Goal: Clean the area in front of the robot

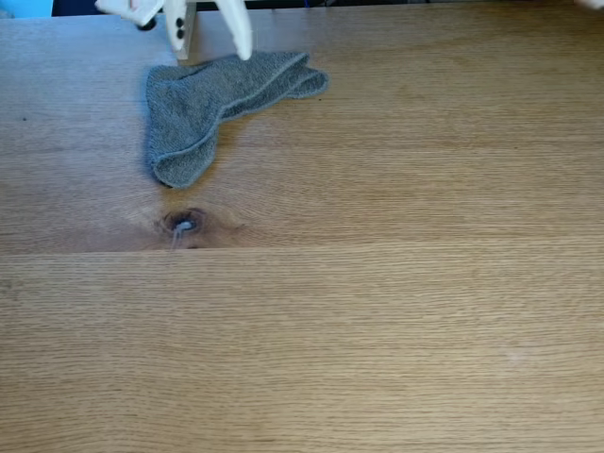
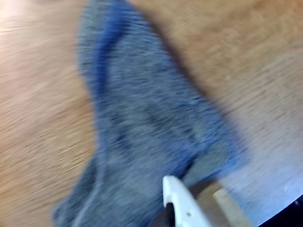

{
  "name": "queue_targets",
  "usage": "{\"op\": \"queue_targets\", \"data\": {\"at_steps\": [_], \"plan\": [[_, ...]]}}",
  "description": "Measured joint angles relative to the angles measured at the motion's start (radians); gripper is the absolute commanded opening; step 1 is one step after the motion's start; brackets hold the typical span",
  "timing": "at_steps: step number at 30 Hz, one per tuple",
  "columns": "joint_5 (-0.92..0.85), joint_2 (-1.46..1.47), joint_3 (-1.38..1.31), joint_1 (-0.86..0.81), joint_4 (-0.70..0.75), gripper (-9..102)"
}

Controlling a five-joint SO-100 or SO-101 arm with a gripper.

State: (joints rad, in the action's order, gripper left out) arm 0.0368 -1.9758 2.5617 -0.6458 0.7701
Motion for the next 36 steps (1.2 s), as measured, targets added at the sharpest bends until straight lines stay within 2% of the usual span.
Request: {"op": "queue_targets", "data": {"at_steps": [5, 8, 14, 19, 27, 30, 36], "plan": [[-0.166, 0.344, -0.015, -0.091, -0.288, 38], [-0.232, 0.479, -0.023, -0.101, -0.408, 34], [-0.337, 0.68, -0.058, -0.121, -0.572, 21], [-0.416, 0.761, -0.069, -0.124, -0.634, 2], [-0.426, 0.765, -0.08, -0.106, -0.623, 0], [-0.379, 0.698, -0.083, -0.086, -0.541, 0], [-0.272, 0.394, -0.08, -0.008, -0.27, 0]]}}
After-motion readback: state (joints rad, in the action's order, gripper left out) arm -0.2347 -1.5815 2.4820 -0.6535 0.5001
